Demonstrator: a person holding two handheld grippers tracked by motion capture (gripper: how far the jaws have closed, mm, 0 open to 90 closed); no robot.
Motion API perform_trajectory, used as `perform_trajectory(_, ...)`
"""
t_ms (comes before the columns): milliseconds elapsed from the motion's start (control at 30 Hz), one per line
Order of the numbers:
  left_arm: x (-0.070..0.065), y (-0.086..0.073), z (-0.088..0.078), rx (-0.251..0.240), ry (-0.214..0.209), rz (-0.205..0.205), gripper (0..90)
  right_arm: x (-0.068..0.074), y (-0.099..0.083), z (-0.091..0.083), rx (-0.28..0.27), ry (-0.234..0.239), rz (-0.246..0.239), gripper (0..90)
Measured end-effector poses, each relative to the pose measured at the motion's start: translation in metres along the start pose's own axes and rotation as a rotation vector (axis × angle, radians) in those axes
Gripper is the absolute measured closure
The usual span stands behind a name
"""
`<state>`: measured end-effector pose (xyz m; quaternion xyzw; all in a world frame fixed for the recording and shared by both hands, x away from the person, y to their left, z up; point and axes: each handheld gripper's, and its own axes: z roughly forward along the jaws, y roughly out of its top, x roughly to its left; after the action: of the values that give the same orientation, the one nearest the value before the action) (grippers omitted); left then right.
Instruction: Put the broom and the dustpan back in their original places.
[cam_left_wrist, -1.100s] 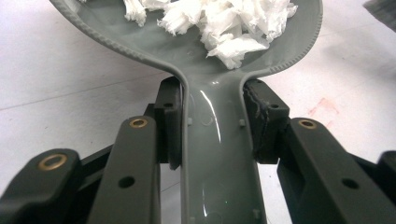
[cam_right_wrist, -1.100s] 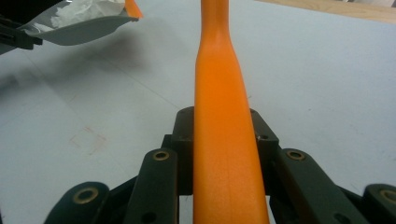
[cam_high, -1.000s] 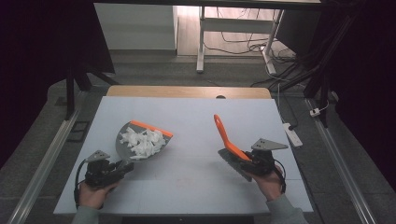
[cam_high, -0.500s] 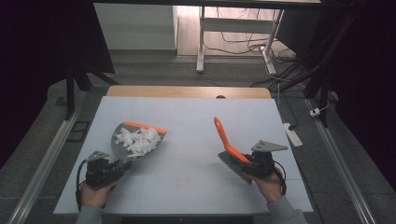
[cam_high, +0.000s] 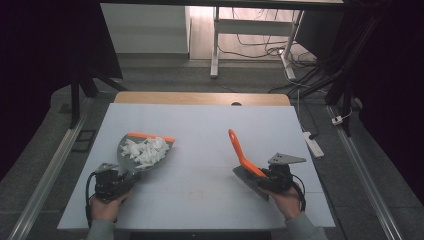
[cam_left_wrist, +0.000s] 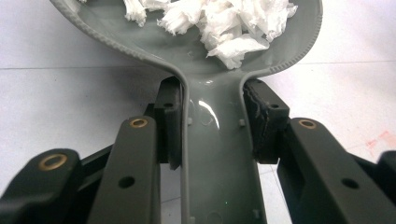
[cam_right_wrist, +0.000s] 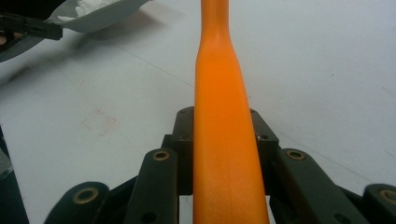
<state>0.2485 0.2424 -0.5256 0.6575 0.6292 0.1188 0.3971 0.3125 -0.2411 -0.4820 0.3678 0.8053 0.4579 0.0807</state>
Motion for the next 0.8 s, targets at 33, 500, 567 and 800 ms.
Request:
perform_trajectory(33,0.000,0.000,0.001,-0.001,0.004,-0.004,61.3,0.000,0.000,0.001,0.003,0.001,0.001,70.3)
perform_trajectory(500,0.003,0.001,0.013,0.010,0.052,-0.040,61.3,-0.007,-0.007,0.010,0.056,0.006,0.047,70.3)
perform_trajectory(567,0.005,0.001,0.014,0.014,0.056,-0.043,61.3,-0.010,-0.008,0.012,0.067,-0.004,0.059,70.3)
perform_trajectory(800,0.006,0.001,0.019,0.027,0.061,-0.049,61.2,-0.020,-0.011,0.013,0.084,-0.028,0.071,70.3)
